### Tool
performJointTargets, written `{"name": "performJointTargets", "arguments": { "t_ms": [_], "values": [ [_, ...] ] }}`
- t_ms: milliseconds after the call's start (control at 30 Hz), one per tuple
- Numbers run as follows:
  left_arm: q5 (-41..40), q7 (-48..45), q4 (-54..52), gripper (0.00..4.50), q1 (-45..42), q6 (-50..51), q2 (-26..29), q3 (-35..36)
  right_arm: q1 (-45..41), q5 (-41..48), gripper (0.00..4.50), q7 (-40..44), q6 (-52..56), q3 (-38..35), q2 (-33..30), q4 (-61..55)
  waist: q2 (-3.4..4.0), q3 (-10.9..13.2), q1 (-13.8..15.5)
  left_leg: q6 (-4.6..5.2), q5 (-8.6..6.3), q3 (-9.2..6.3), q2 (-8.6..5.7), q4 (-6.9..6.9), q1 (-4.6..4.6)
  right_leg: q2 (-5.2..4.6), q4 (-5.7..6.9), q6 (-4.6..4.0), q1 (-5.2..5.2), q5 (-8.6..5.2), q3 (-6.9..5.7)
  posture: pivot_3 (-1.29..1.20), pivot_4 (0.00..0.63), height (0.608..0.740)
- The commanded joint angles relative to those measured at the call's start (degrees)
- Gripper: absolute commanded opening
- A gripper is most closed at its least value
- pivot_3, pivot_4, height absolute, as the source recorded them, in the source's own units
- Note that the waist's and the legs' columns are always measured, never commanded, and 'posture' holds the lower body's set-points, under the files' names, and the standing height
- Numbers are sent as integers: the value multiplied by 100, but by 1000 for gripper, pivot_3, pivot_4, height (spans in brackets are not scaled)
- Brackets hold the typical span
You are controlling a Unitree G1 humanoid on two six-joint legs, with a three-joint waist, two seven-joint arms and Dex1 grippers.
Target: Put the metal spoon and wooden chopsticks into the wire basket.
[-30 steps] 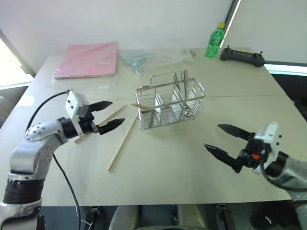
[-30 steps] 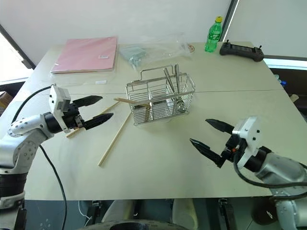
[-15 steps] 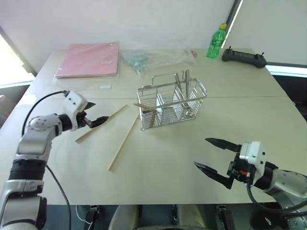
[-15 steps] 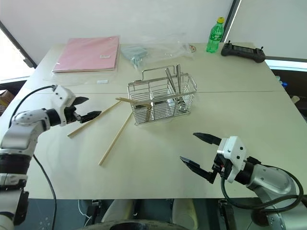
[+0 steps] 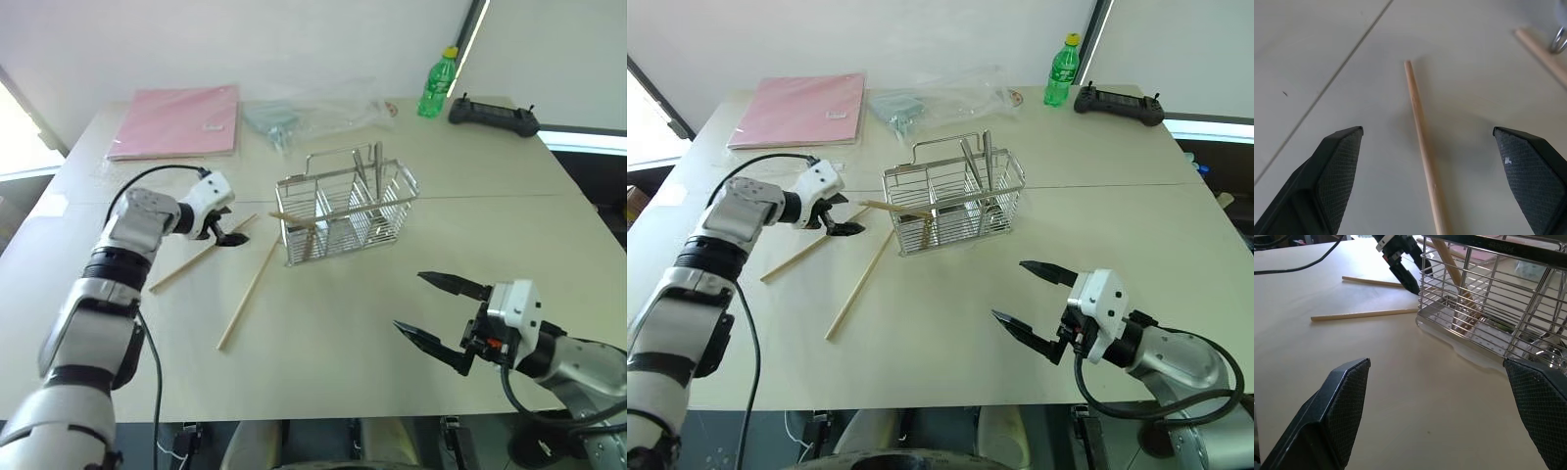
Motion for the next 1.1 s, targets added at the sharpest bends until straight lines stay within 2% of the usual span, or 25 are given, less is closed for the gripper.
{"name": "performJointTargets", "arguments": {
  "t_ms": [33, 200, 233, 300, 533, 567, 900, 1100],
  "values": [
    [388, 218, 686, 4500, -264, -243, -119, -118, 25, 100, 4461, -94, -15, -73, -12, -241, -2, -2, 9, 0, 0, 0, 0, 2, 1, 0, 0, 2, 3, 0, 0, 0, 150, 709],
    [439, 350, 1390, 4500, -650, -274, -377, 36, 141, 107, 4461, -147, -68, -129, 6, -245, -5, -5, 6, -1, 0, -4, 1, 36, 3, -1, 12, 8, 18, 3, -1, 0, 150, 709],
    [421, 357, 1476, 4245, -701, -278, -423, 81, 190, 88, 4492, -130, -98, -133, 1, -243, -5, -5, 9, -1, -1, -4, 1, 42, 3, -1, 16, 8, 19, 3, -1, 0, 150, 709],
    [448, 312, 1588, 3684, -759, -323, -471, 99, 266, 79, 4500, -113, -141, -145, -4, -249, -5, -5, 10, -1, -1, -6, 1, 54, 1, -1, 23, 8, 20, 3, -1, 0, 150, 709],
    [551, 310, 1762, 361, -816, -348, -516, 163, 331, 112, 4500, -147, -199, -187, 29, -216, -7, -5, 2, -1, -1, -7, 2, 73, 4, -4, 57, 8, 17, 2, -1, 0, 150, 709],
    [566, 312, 1773, 26, -817, -354, -514, 168, 332, 116, 4500, -151, -201, -188, 35, -212, -6, -6, 1, -1, -1, -7, 2, 73, 5, -3, 58, 8, 16, 2, -1, 0, 150, 709],
    [470, 650, 1776, 26, -886, -315, -450, 416, 262, 66, 4500, -168, -231, -109, 64, -126, -7, -6, -4, -1, -1, -8, 2, 72, 5, -3, 60, 8, 15, 2, -1, 0, 150, 709],
    [-275, 1386, 1593, 26, -1359, -34, -236, 1502, 248, 55, 4500, -160, -286, -110, 53, -55, -50, 20, -5, -1, -1, -10, 2, 67, -8, -1, 62, 8, -4, 2, -1, 0, 150, 709]
  ]
}}
